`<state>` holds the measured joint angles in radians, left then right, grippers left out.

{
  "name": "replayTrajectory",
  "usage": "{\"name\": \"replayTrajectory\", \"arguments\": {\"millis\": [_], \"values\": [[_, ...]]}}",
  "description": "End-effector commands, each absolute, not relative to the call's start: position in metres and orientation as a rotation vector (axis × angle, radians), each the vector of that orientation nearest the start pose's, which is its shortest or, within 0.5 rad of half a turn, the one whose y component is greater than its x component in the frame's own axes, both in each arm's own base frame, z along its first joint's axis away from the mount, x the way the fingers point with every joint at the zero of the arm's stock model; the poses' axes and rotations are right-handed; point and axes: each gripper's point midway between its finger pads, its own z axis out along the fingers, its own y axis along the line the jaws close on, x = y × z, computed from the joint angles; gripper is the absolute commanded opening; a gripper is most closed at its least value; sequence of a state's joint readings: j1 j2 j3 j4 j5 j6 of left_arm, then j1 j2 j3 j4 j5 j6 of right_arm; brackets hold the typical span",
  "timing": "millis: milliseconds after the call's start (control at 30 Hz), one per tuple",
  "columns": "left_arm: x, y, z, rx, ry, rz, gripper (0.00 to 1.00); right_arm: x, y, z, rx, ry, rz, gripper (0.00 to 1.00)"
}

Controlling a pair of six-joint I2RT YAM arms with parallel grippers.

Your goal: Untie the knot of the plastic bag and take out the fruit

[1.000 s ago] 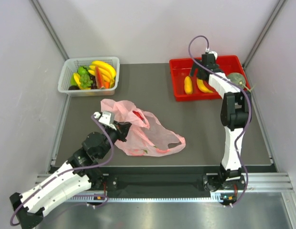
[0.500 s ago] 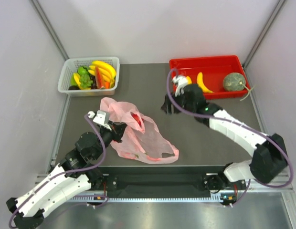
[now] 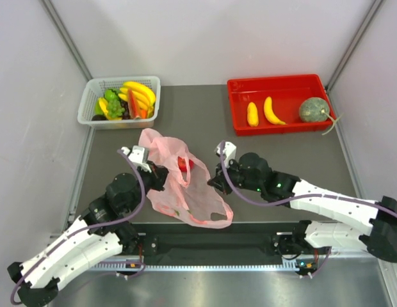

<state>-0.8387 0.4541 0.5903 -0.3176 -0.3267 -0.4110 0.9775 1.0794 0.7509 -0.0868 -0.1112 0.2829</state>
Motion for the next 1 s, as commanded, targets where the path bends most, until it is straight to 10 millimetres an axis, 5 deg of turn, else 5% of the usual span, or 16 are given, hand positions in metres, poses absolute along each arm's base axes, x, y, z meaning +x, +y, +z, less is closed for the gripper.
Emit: {"name": "replayTrajectory", "arguments": {"millis": [0, 200, 333, 433, 467, 533, 667, 967], "values": [[0.207, -0.166, 0.230, 0.070, 1.816, -0.627, 0.00, 0.162, 0.347, 0.203, -0.816, 1.862, 0.998, 0.00], [0.218, -0.177, 0.241, 0.038, 1.775, -0.662, 0.00, 0.169, 0.380, 0.183, -0.834, 1.875, 0.991, 0.02], [0.222, -0.184, 0.247, 0.041, 1.755, -0.674, 0.00, 0.183, 0.405, 0.176, -0.835, 1.861, 0.964, 0.17], [0.224, -0.189, 0.255, 0.045, 1.735, -0.699, 0.00, 0.200, 0.422, 0.160, -0.819, 1.889, 0.910, 0.39], [0.225, -0.191, 0.256, 0.052, 1.737, -0.701, 0.00, 0.210, 0.423, 0.158, -0.786, 1.892, 0.861, 0.57], [0.225, -0.192, 0.257, 0.062, 1.737, -0.701, 0.00, 0.226, 0.429, 0.154, -0.742, 1.903, 0.802, 0.64], [0.223, -0.195, 0.256, 0.068, 1.734, -0.719, 0.00, 0.256, 0.426, 0.149, -0.596, 1.926, 0.661, 0.99], [0.222, -0.201, 0.238, 0.079, 1.754, -0.743, 0.00, 0.290, 0.443, 0.130, -0.440, 1.933, 0.579, 1.00]]}}
